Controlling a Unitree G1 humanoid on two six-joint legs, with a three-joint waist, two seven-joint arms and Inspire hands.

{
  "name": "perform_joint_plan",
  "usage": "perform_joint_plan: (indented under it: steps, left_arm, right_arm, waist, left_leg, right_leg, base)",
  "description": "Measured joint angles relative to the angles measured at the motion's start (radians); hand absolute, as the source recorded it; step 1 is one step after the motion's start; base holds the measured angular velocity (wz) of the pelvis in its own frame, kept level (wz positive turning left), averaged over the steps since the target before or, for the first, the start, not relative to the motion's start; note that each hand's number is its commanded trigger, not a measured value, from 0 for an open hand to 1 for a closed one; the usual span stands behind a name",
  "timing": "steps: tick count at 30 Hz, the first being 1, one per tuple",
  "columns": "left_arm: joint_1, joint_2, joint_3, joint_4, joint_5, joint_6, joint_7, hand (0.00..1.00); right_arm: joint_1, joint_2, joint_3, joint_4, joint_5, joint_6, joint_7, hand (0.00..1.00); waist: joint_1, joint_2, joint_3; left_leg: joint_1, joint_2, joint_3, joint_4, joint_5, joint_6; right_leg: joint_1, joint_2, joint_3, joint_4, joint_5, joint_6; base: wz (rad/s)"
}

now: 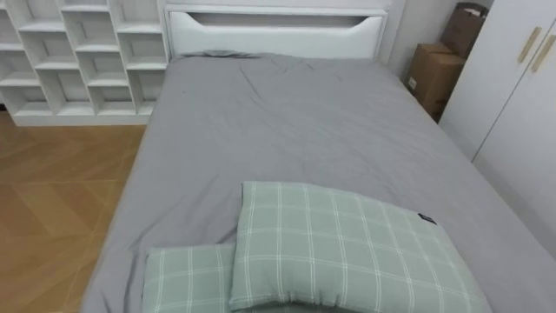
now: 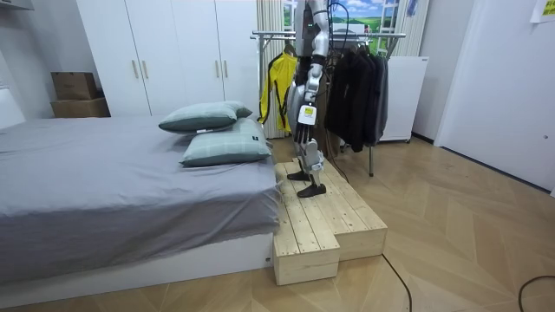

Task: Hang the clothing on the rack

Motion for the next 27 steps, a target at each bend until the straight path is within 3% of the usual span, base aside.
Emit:
perform_joint_plan:
  steps: [7,27]
  left_arm:
    - [0.002,-0.001,-0.021,0.000,-0.006,0.002,-0.013,0.00]
    - [-0.002,0.005,-0.021,-0.001,-0.012,0.008,-0.050,0.00]
  right_arm:
    - [0.003,-0.009,0.004,0.004,0.012,0.002,0.015,0.00]
    - [-0.003,-0.011,0.006,0.002,0.010,0.006,0.036,0.00]
  waist:
    - [-0.001,0.009,0.0008]
    - [-0.001,0.001,0.0027]
  left_leg:
    - [0.009,0.000,-0.001,-0.005,0.000,0.000]
    - [0.011,0.000,-0.001,-0.006,0.000,0.000]
  right_leg:
    - [0.014,0.002,-0.002,-0.014,0.002,0.001]
    - [0.015,0.003,-0.002,-0.014,0.002,0.001]
  base:
    - [0.00]
    - [0.00]
